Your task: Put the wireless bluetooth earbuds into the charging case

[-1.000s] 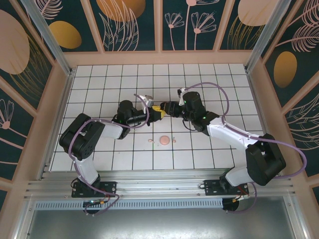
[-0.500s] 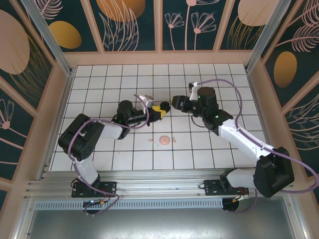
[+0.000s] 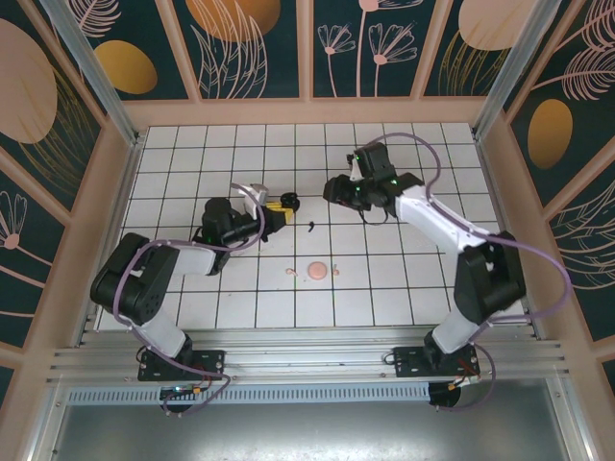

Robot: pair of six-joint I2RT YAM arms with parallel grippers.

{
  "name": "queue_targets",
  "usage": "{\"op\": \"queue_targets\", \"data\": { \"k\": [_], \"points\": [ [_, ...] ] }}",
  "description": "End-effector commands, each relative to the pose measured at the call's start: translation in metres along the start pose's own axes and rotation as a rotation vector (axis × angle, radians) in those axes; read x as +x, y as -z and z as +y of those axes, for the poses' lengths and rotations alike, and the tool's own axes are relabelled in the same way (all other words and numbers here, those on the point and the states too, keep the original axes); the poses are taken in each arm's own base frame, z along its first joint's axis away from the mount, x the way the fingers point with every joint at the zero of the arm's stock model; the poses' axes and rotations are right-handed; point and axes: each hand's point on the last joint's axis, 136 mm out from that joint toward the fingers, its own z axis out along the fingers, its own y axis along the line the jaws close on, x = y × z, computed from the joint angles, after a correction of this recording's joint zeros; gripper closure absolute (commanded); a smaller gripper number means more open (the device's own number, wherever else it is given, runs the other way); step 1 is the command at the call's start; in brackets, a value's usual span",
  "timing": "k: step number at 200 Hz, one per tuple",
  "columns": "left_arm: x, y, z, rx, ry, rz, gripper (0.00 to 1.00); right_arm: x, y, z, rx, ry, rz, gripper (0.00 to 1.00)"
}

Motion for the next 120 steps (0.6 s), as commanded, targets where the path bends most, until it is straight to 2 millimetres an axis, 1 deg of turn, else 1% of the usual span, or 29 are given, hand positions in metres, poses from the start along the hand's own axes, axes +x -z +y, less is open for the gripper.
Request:
{"op": "queue_targets", "data": {
  "k": [1, 20, 32, 34, 35, 39, 57, 71, 83, 97, 120],
  "points": [
    [-0.004, 0.013, 0.013, -0.099, 0.019, -0.005, 0.94, 0.012, -0.018, -0.006, 0.098, 0.037, 0.124, 0.56],
    [-0.004, 0.022, 0.023, -0.171, 0.042, -0.002, 0.94, 0.011, -0.038, -0.006, 0.147, 0.087, 0.180, 0.56],
    [-0.004, 0.028, 0.027, -0.202, 0.053, -0.004, 0.93, 0.008, -0.050, -0.010, 0.173, 0.123, 0.207, 0.57],
    [-0.004, 0.029, 0.028, -0.209, 0.056, -0.004, 0.93, 0.008, -0.051, -0.011, 0.175, 0.130, 0.213, 0.57],
    [-0.004, 0.029, 0.029, -0.211, 0.058, -0.005, 0.93, 0.010, -0.053, -0.007, 0.172, 0.141, 0.218, 0.57],
    [-0.004, 0.031, 0.030, -0.224, 0.063, -0.007, 0.93, 0.013, -0.058, -0.005, 0.174, 0.160, 0.234, 0.57],
    [-0.005, 0.041, 0.039, -0.271, 0.087, -0.018, 0.93, 0.012, -0.072, -0.007, 0.187, 0.174, 0.284, 0.57],
    [-0.006, 0.047, 0.044, -0.303, 0.096, -0.023, 0.93, 0.015, -0.080, -0.009, 0.204, 0.155, 0.324, 0.59],
    [-0.007, 0.049, 0.046, -0.322, 0.096, -0.026, 0.93, 0.019, -0.087, -0.014, 0.242, 0.120, 0.360, 0.60],
    [-0.009, 0.051, 0.048, -0.332, 0.094, -0.030, 0.93, 0.028, -0.092, -0.021, 0.287, 0.067, 0.400, 0.62],
    [-0.008, 0.051, 0.050, -0.343, 0.097, -0.022, 0.93, 0.044, -0.100, -0.025, 0.310, 0.004, 0.447, 0.63]
  ]
}}
